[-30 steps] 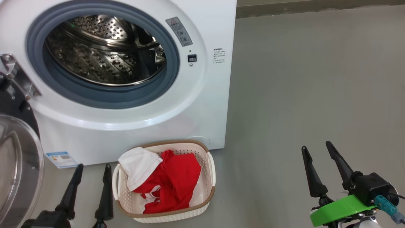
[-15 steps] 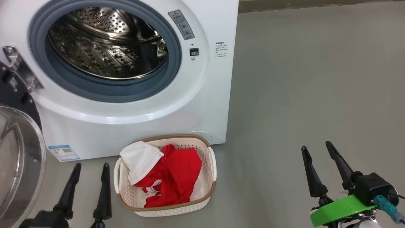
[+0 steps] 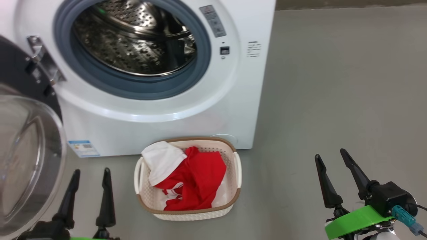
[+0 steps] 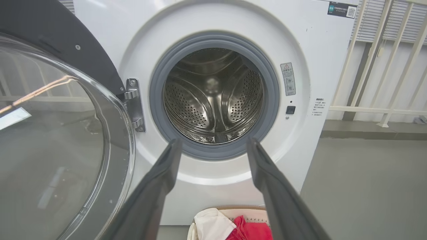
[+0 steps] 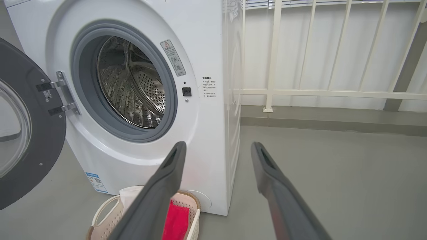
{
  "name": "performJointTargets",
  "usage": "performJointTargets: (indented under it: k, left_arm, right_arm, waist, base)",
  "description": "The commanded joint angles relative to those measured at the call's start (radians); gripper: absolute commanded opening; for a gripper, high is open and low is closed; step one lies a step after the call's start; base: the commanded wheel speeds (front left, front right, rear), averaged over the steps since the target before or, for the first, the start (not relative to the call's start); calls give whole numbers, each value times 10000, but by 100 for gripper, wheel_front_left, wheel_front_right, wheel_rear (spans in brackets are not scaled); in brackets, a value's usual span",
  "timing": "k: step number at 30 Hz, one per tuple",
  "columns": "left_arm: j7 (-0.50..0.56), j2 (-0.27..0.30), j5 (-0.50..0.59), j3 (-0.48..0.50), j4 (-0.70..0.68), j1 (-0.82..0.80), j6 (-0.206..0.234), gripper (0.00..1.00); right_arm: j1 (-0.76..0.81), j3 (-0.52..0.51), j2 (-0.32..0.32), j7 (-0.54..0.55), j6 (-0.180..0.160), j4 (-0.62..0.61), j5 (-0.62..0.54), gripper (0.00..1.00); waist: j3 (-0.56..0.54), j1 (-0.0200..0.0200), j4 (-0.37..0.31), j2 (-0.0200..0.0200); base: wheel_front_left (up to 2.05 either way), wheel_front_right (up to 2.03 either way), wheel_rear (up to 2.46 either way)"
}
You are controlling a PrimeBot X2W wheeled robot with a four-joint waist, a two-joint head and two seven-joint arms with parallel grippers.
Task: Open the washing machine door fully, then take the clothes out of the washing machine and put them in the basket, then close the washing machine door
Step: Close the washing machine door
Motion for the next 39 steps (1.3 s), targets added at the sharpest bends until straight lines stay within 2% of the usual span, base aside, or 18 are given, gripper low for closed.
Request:
performJointTargets:
  k: [1,7,16,28,39]
  left_arm:
    - [-90,91,-260,294,-339,-376,152,100]
    - [-90,91,-298,145,-518,-423,503,100]
    - [-90,91,-142,85,-687,-289,751,100]
    - [-90,91,-57,-8,-794,-148,841,100]
    - [-90,91,-77,-56,-840,-70,889,100]
  right_arm:
    - [-397,302,-137,-63,63,-244,-27,100]
    - [-599,561,-185,-63,63,-183,20,100]
    - [-752,861,-254,-63,63,-157,85,100]
    - [-733,1122,-175,-63,63,-146,143,100]
    - [-827,1271,-176,-63,63,-242,67,100]
  waist:
    - [106,0,388,0]
    - [119,0,1229,0]
    - [16,0,2290,0]
    - [-162,0,3435,0]
    - [-17,0,4082,0]
  base:
    - [0,0,0]
    - [0,0,0]
    - [0,0,0]
    - [0,0,0]
    - [0,0,0]
